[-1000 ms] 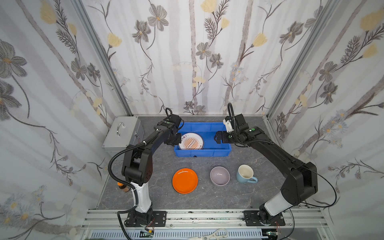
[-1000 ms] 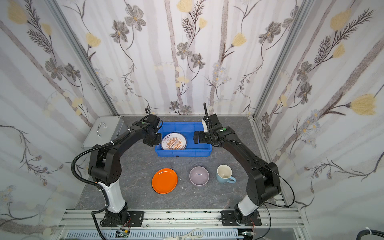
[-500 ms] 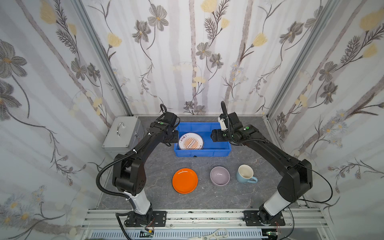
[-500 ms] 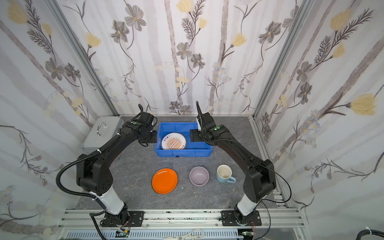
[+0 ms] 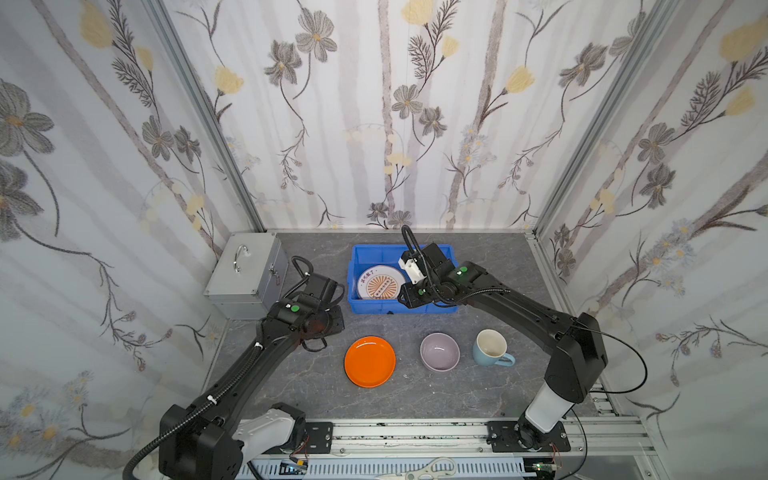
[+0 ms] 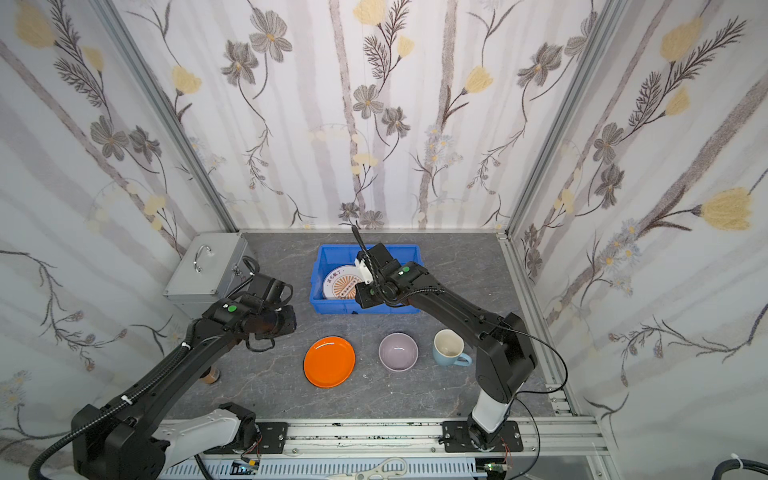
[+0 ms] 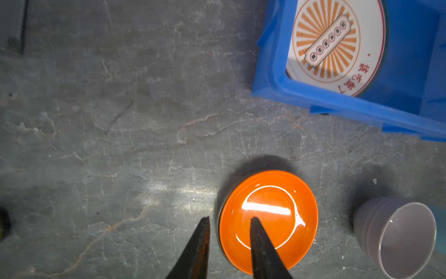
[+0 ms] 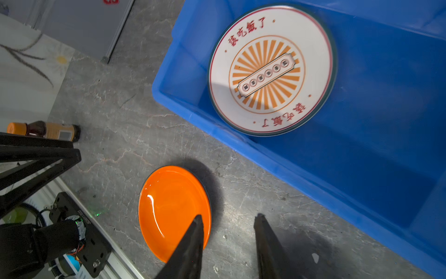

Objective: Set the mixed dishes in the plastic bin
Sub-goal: 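Move both grippers down toward the orange plate on the table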

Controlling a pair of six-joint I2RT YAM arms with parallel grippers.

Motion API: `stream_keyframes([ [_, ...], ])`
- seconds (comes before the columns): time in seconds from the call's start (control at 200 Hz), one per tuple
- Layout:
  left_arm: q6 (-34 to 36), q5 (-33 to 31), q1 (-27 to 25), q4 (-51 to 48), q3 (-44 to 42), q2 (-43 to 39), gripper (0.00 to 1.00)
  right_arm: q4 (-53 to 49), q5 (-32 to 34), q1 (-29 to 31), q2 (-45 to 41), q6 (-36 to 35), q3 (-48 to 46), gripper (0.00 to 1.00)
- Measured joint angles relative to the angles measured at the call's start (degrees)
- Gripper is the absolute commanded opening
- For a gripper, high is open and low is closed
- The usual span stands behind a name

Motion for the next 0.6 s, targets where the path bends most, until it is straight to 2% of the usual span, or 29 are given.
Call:
stream_keyframes([
  [0.17,-9.84,-1.40,-9.01,0.09,-5.44,-3.91,0.29,-0.50,-2.27,3.63,0.39,-0.96,-2.80,0.37],
  [0.34,-18.56,-4.74,-17.18,0.48,-8.68,-4.46,0.27,-0.46,-3.61,7.43,0.37,-1.60,-5.25,0.37],
  [0.6,-29.09,-8.90,-24.92,2.05,-13.51,-5.27,0.26,1.60,-4.66,9.25,-0.92,-1.97,-11.85,0.37],
])
